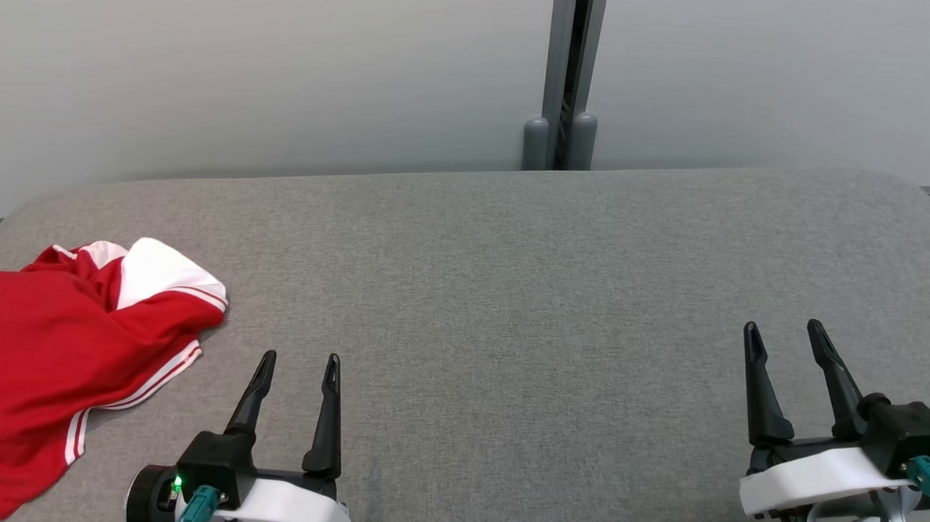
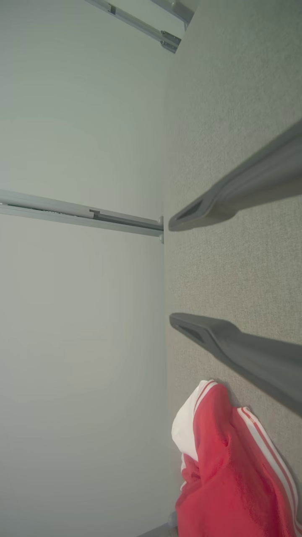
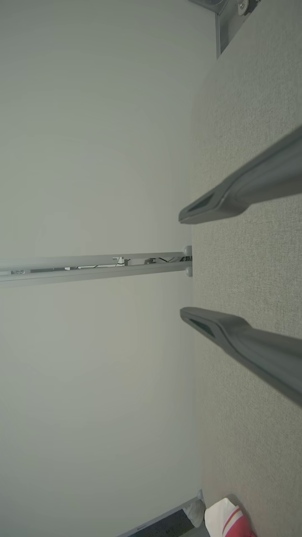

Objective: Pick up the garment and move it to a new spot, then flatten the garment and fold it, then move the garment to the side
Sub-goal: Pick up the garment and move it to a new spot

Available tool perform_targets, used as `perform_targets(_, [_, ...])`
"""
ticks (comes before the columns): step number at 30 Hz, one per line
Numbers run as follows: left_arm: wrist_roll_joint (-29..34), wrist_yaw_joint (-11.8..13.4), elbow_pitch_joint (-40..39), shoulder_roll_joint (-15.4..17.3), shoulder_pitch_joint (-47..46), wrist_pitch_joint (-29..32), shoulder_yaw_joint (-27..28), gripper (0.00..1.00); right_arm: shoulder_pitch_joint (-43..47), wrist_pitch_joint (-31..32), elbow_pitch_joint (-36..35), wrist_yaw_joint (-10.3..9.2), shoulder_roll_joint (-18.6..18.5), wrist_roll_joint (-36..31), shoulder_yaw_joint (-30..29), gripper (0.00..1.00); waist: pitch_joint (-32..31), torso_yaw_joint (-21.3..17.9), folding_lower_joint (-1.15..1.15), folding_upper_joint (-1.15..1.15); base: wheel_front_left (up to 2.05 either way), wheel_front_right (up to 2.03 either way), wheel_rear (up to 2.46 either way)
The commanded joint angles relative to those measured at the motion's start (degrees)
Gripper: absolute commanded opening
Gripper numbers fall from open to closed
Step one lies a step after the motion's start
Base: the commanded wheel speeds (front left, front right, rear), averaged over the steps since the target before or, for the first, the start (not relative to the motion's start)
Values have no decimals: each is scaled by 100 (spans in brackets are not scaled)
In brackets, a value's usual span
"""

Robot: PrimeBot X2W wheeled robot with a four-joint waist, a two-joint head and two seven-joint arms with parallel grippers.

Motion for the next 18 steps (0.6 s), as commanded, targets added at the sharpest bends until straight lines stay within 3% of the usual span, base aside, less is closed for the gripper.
perform_targets(1, [22, -14, 19, 26, -49, -11, 12, 100, 7, -27, -27, 8, -46, -36, 3, 100, 5, 66, 0, 0, 0, 0, 0])
perform_targets(9, [79, -17, 104, 26, -40, -8, 2, 100, 87, -27, -50, 8, -46, -55, 51, 100, 29, 427, 0, 0, 0, 0, 0])
perform_targets(18, [112, -16, 161, 26, -41, -8, 72, 100, 100, -27, -99, 8, -46, -82, 210, 100, 130, 1191, 0, 0, 0, 0, 0])
